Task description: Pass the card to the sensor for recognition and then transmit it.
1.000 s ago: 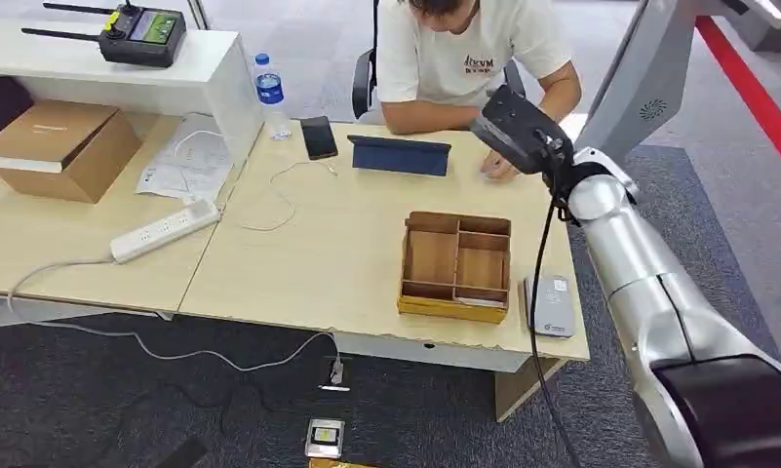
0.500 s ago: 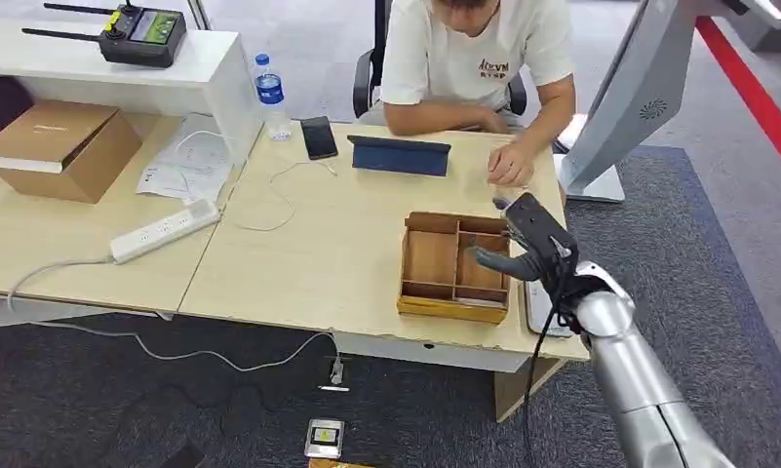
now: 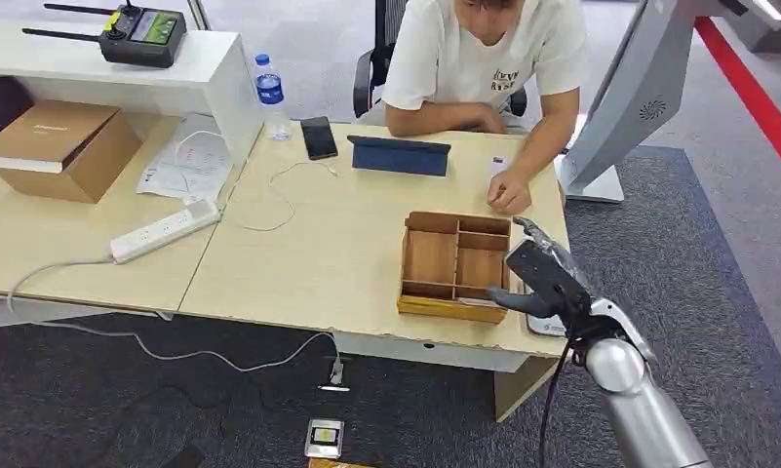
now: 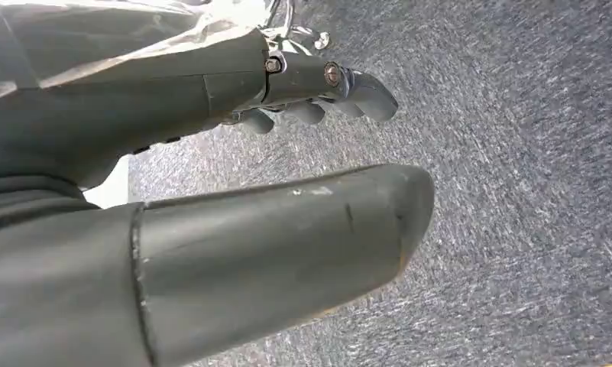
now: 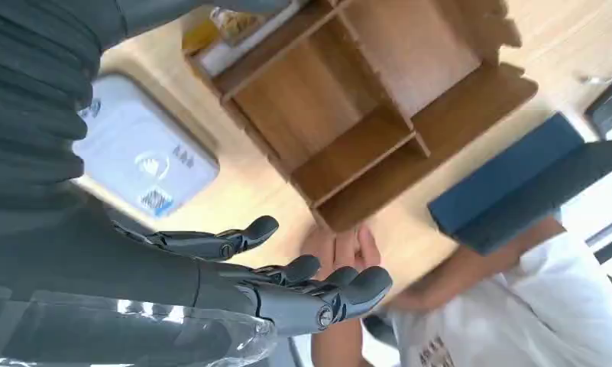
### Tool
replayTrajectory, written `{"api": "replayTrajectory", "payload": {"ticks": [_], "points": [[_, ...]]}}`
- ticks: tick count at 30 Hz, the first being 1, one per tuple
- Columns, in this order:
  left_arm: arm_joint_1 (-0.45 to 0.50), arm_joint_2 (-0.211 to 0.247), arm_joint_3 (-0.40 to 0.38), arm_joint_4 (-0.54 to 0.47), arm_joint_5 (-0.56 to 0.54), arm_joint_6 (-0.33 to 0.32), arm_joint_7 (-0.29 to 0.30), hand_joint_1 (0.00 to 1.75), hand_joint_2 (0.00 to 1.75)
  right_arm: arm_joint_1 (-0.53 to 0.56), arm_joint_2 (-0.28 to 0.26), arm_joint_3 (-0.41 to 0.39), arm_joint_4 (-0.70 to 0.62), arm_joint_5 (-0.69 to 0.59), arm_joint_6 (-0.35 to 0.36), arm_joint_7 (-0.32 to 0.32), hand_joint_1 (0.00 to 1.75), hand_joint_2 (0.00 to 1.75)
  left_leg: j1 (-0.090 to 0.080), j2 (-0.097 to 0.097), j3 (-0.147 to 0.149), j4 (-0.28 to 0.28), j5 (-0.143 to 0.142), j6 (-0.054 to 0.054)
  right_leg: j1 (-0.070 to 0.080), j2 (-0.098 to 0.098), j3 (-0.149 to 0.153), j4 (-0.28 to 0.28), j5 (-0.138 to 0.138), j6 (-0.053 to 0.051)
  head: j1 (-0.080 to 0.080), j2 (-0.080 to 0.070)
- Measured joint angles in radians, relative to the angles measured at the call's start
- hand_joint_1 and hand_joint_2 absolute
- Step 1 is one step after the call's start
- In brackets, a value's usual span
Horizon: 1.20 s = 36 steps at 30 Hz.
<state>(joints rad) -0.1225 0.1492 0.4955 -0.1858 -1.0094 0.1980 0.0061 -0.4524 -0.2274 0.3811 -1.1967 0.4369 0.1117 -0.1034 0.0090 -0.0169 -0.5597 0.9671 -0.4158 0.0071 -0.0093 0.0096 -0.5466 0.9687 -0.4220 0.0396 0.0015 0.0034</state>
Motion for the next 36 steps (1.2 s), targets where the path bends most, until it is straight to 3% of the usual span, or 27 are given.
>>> {"api": "replayTrajectory", "payload": {"ticks": [4, 9, 26, 36], "points": [[0.0, 0.0, 0.0, 0.0, -0.004, 0.0, -0.001, 0.0, 0.0, 0.011, -0.003, 0.01, -0.027, 0.192, -0.046, -0.016, 0.0, 1.75, 0.0, 0.0, 0.0, 0.0, 0.0, 0.0, 0.0, 0.0, 0.0, 0.0, 0.0, 0.0, 0.0, 0.0], [-0.001, 0.0, 0.0, 0.0, -0.01, 0.0, -0.001, 0.0, 0.0, 0.026, -0.003, 0.032, -0.048, 0.311, -0.059, -0.019, 0.0, 1.75, 0.0, 0.0, 0.0, 0.0, 0.0, 0.0, 0.0, 0.0, 0.0, 0.0, 0.0, 0.0, 0.0, 0.0], [-0.004, 0.0, 0.0, 0.0, -0.032, 0.0, 0.001, 0.0, 0.0, 0.123, -0.005, 0.064, -0.13, 0.384, -0.043, 0.018, 0.0, 1.75, 0.0, 0.0, 0.0, 0.0, 0.0, 0.0, 0.0, 0.0, 0.0, 0.0, 0.0, 0.0, 0.0, 0.0], [-0.004, -0.002, 0.0, 0.0, -0.032, 0.011, -0.002, 0.0, 0.0, 0.131, 0.005, 0.083, -0.093, 0.447, -0.159, 0.032, 0.0, 1.75, 0.0, 0.0, 0.0, 0.0, 0.0, 0.0, 0.0, 0.0, 0.0, 0.0, 0.0, 0.0, 0.0, 0.0]]}}
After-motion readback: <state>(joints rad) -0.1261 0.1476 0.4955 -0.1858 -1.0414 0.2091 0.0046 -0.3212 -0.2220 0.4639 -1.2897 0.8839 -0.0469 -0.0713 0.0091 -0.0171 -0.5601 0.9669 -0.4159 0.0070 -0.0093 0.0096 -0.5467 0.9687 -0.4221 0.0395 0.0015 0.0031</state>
